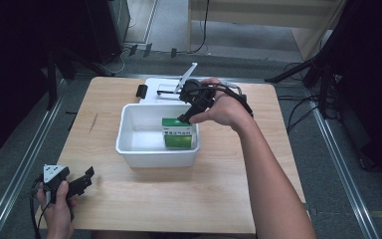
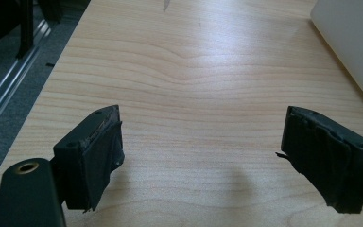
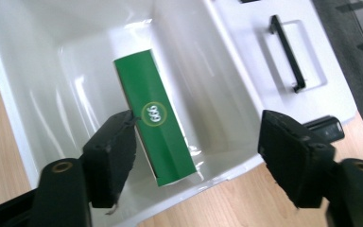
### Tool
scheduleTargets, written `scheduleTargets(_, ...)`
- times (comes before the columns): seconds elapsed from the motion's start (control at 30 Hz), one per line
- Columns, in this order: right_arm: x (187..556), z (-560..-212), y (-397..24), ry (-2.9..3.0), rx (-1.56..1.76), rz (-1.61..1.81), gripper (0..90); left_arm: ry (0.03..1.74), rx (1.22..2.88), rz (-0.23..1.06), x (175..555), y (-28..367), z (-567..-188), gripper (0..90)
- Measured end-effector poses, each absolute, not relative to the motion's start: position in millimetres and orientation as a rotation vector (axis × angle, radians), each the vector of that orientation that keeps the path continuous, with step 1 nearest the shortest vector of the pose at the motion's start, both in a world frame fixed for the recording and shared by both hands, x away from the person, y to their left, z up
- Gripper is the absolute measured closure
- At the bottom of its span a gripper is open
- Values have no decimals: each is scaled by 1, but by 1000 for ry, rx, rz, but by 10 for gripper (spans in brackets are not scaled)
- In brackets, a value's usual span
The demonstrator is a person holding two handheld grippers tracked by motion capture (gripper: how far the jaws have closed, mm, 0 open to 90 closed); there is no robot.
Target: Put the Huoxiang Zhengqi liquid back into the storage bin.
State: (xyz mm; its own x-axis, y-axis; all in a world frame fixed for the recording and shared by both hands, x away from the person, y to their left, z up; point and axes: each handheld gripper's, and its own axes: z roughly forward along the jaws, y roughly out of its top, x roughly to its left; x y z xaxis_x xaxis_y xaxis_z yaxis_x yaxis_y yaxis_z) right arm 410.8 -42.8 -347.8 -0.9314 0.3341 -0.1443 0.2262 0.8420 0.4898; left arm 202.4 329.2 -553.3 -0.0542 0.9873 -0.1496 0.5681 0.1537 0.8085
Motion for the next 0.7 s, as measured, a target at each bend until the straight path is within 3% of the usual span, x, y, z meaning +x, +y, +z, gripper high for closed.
scheduleTargets(0.17,413,-348,-59,2690,565,821,231,1715,1501,741,202,329,-553,145)
scheduleTargets(0.4,409,-351,-82,2545,809,943,263,1714,1499,742,202,329,-553,145)
scheduleTargets(0.53,404,-351,-99,2418,952,1018,127,1713,1499,742,202,329,-553,145)
scheduleTargets(0.63,400,-353,-107,2380,957,1060,81,1712,1503,741,202,329,-553,146)
scheduleTargets(0.67,398,-356,-113,2346,983,1101,4,1712,1503,742,202,329,-553,146)
scheduleTargets(0.7,398,-356,-113,2346,983,1101,4,1712,1505,741,202,329,-553,146)
